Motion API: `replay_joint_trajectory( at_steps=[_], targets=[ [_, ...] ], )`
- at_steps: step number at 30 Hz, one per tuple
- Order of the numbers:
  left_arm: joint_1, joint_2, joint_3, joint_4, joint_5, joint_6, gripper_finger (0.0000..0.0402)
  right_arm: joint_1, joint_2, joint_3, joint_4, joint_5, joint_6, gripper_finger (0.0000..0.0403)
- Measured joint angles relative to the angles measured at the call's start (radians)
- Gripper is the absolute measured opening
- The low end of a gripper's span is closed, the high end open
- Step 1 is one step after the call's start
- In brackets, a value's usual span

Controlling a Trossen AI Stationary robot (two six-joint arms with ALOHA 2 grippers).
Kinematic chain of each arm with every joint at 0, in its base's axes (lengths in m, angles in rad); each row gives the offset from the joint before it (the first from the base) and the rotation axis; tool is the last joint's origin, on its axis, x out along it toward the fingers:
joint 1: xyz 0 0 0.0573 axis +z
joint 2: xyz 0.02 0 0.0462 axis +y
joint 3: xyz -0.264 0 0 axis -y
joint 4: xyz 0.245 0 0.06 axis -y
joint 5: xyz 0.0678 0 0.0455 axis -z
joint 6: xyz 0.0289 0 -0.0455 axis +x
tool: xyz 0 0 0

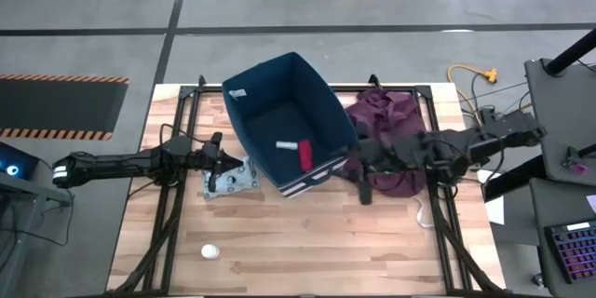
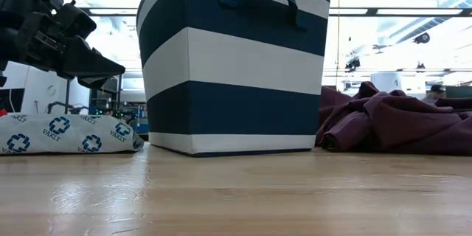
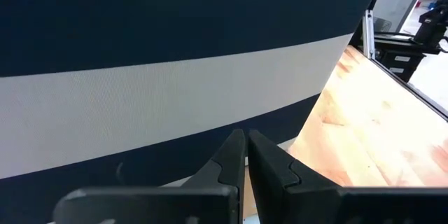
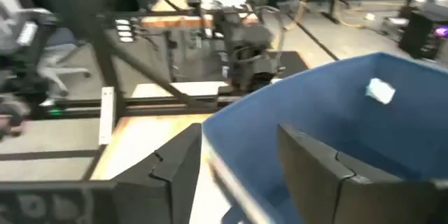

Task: Pick & place medical supplies in basket/bin
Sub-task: Put the white napkin into the laundry bin

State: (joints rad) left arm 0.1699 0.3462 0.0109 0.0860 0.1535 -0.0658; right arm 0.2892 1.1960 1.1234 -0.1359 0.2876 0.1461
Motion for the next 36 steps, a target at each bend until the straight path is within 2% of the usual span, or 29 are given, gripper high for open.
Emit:
replay_joint_trajectory(
  at_steps=[5, 10, 19, 24, 31, 36],
  targets=[
    [0.000, 0.000, 0.000, 0.000, -0.001, 0.000, 0.0001, 0.000, -0.188, -0.222, 0.139, 0.001, 0.063, 0.0147],
    [0.000, 0.000, 0.000, 0.018, -0.019, 0.000, 0.0001, 0.002, -0.372, -0.413, 0.186, -0.030, 0.087, 0.0131],
    [0.000, 0.000, 0.000, 0.056, -0.044, -0.003, 0.0001, -0.002, -0.697, -0.753, 0.328, -0.023, 0.038, 0.0094],
    [0.000, 0.000, 0.000, 0.072, -0.074, -0.077, 0.0001, -0.001, -0.879, -0.937, 0.387, -0.060, 0.017, 0.0067],
    [0.000, 0.000, 0.000, 0.072, -0.089, -0.107, 0.0001, -0.001, -1.086, -1.111, 0.401, -0.053, -0.022, 0.0032],
    [0.000, 0.000, 0.000, 0.074, -0.211, -0.202, 0.0001, -0.002, -1.182, -1.114, 0.221, -0.023, 0.063, 0.0014]
  ],
)
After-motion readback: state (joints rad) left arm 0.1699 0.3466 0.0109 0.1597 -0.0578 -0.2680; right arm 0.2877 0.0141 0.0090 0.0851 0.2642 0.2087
